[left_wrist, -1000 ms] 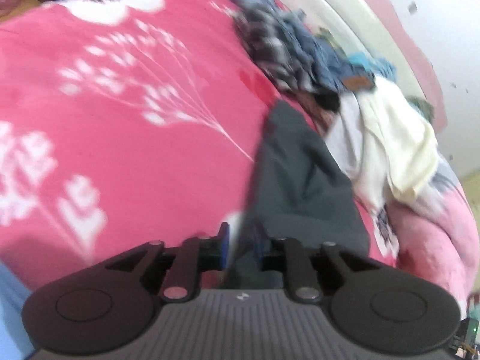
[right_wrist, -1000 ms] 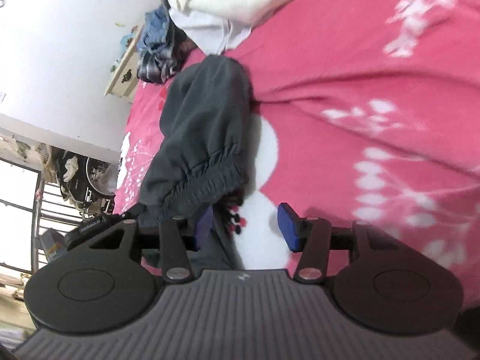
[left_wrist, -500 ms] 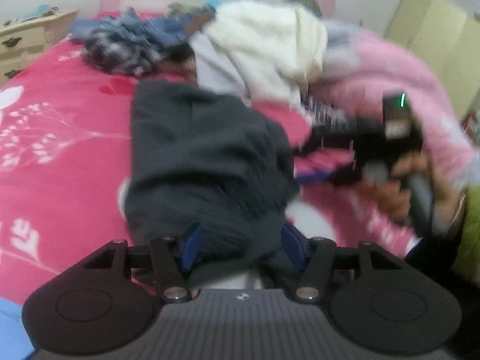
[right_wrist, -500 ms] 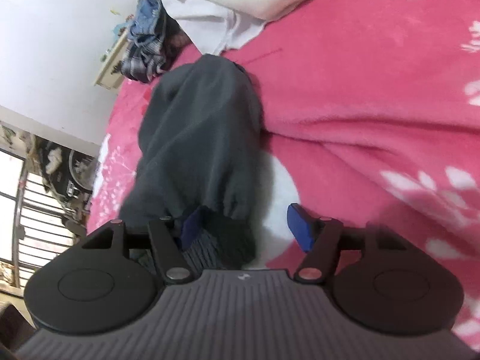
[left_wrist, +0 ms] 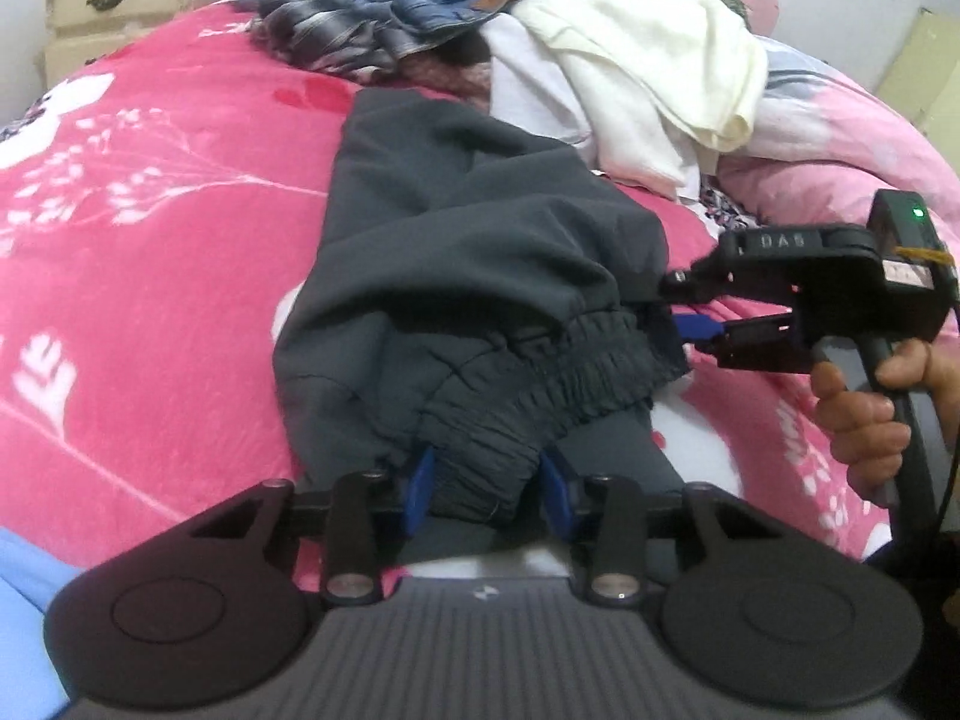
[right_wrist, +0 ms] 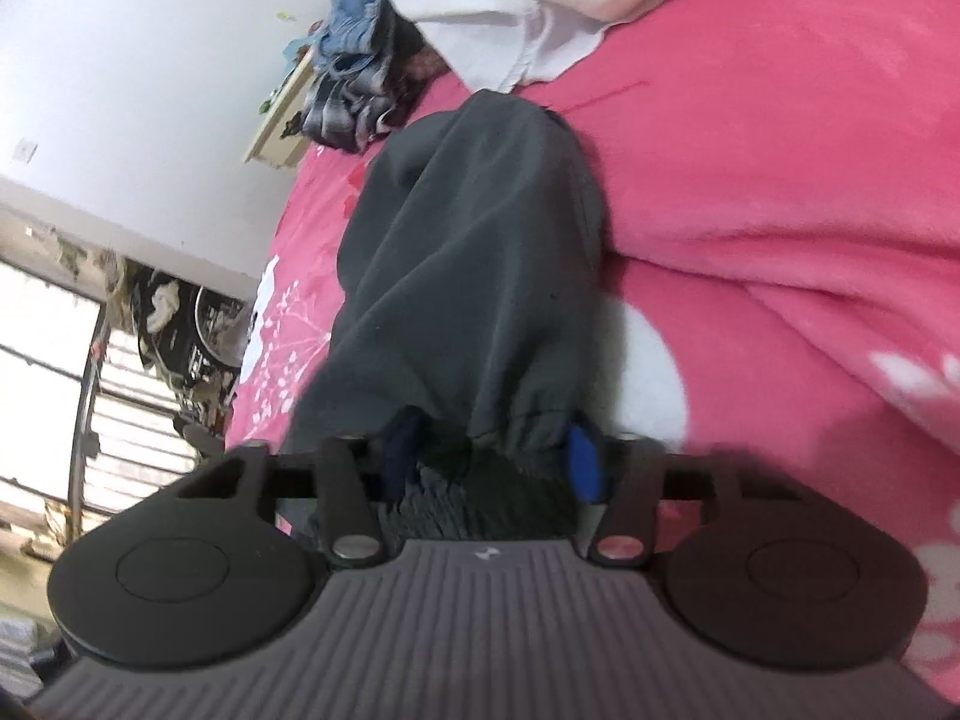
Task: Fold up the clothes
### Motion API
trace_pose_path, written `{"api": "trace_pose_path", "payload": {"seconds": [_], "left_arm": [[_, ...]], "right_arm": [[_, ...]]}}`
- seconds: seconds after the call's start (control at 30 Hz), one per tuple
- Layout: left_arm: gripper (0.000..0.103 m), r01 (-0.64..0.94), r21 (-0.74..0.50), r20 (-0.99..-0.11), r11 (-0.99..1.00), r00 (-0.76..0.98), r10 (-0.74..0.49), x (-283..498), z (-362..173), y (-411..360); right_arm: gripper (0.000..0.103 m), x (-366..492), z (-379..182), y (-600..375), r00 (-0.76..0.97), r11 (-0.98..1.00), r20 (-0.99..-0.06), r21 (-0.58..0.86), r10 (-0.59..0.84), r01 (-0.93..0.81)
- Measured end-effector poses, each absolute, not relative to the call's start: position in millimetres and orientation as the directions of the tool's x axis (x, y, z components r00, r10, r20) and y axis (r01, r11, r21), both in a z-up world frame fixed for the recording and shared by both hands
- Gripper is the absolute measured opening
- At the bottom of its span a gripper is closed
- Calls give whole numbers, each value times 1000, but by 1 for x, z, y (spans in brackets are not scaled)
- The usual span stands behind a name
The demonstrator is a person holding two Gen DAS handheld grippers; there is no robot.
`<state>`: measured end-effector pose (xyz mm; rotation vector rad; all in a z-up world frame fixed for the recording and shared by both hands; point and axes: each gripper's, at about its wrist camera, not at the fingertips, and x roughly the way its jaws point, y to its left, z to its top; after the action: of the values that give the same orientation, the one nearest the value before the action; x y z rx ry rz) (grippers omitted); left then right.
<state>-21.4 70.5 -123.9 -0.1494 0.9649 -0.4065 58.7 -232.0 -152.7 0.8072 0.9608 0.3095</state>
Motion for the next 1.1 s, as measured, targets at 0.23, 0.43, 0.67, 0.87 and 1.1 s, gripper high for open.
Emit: {"api": "trace_pose_path", "payload": {"seconds": [0.23, 0.43, 0.67, 0.87, 1.1], "left_arm": [[11, 241, -300, -734, 923, 560, -384, -24, -106, 74], [7, 249, -316, -613, 916, 683, -397, -29, -44, 88], [4, 288, -386, -402, 876, 802, -441, -32, 52, 108], [4, 387, -389, -197, 836, 851, -486, -51, 131, 104], [4, 478, -378, -5, 793, 856, -518, -94, 199, 103]], "right_arm": [[10, 49, -132, -236, 634, 641, -500, 768, 590, 10], [8, 39, -98, -249, 705, 491, -316, 869, 635, -53], [8, 24, -24, -255, 775, 395, -102, 897, 623, -200], [8, -2, 68, -255, 802, 447, 31, 817, 596, -364], [8, -53, 153, -249, 812, 505, 153, 715, 563, -484]]}}
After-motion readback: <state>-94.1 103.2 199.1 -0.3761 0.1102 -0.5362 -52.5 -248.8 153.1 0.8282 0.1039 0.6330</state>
